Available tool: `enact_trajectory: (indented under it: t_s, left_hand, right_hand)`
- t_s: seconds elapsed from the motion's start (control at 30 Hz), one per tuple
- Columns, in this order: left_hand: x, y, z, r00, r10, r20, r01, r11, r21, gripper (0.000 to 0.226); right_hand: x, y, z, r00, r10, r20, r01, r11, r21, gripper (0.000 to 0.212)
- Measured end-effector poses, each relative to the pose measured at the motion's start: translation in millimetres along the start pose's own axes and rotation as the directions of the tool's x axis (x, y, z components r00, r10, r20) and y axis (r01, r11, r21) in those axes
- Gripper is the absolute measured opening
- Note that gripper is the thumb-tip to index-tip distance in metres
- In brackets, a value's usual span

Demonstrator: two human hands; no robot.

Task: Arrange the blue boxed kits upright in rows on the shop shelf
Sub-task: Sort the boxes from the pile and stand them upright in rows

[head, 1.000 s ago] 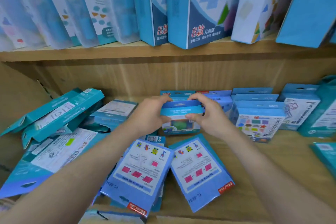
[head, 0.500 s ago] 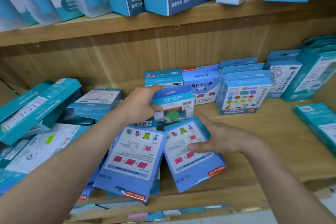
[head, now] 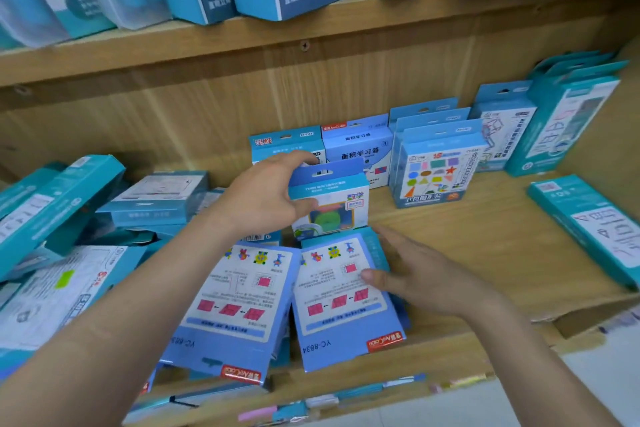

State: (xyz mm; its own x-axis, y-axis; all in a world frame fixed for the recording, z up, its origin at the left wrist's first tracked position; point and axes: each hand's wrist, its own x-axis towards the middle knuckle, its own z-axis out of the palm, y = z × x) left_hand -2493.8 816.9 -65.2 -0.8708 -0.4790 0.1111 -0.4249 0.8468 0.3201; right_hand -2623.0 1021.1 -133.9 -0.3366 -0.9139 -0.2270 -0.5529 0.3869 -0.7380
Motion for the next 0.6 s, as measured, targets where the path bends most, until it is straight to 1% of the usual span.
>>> enact_trajectory:
  t_s: [0.03,0.1,0.13,0.17,0.23,0.3,0.33,0.4,0.47,0.53,0.6]
  left_hand:
    - [0.8,0.8,-0.1,1.000,-0.003,-0.009,0.004,1.000,0.012,0.057]
    - [2.2,2.2,0.1,1.000,-0.007,-0.030,0.008,0.999,0.031,0.055]
    - [2.7,3.9,0.4,0.999,0.004,-0.051,-0.002,0.999,0.039,0.054]
    - [3.6,6.0,0.8,0.996,0.026,-0.080,-0.022,0.998,0.059,0.052]
    - [5.8,18.1,0.9,0.982,0.116,-0.150,-0.096,0.987,0.131,0.045]
    - [7.4,40.2,2.1,0.954,0.234,-0.186,-0.203,0.964,0.170,0.035]
    - [7.9,54.6,3.1,0.938,0.293,-0.186,-0.261,0.949,0.178,0.030]
    - [10.1,86.0,8.4,0.901,0.405,-0.157,-0.374,0.907,0.194,0.028]
    - [15.5,117.3,19.8,0.865,0.490,-0.110,-0.462,0.861,0.211,0.029]
    - [24.5,150.5,35.3,0.849,0.527,-0.040,-0.507,0.834,0.216,0.030]
    - [36.5,182.9,57.5,0.850,0.526,0.041,-0.524,0.832,0.184,0.026]
  right_hand:
    - [-3.5,1.2,-3.5,1.000,-0.002,-0.028,0.002,1.000,-0.003,0.063]
    - [-8.8,6.3,-11.6,0.996,-0.003,-0.088,-0.001,0.999,-0.045,0.081]
    - [-11.0,9.3,-16.7,0.993,0.000,-0.116,-0.007,0.998,-0.062,0.087]
    - [-13.5,12.9,-22.6,0.988,-0.004,-0.152,-0.007,0.997,-0.073,0.087]
    - [-18.9,23.8,-36.6,0.974,-0.010,-0.224,-0.019,0.992,-0.126,0.079]
    - [-24.2,43.9,-53.5,0.957,0.014,-0.290,-0.090,0.964,-0.251,0.072]
    - [-27.3,56.4,-63.4,0.948,0.044,-0.316,-0.148,0.938,-0.314,0.070]
    - [-34.4,84.6,-86.0,0.923,0.159,-0.349,-0.298,0.870,-0.392,0.073]
    - [-43.6,110.1,-112.1,0.881,0.308,-0.358,-0.445,0.796,-0.410,0.080]
    - [-50.8,133.0,-137.4,0.841,0.394,-0.370,-0.534,0.713,-0.454,0.088]
    - [-55.8,148.7,-154.4,0.820,0.449,-0.356,-0.572,0.654,-0.495,0.093]
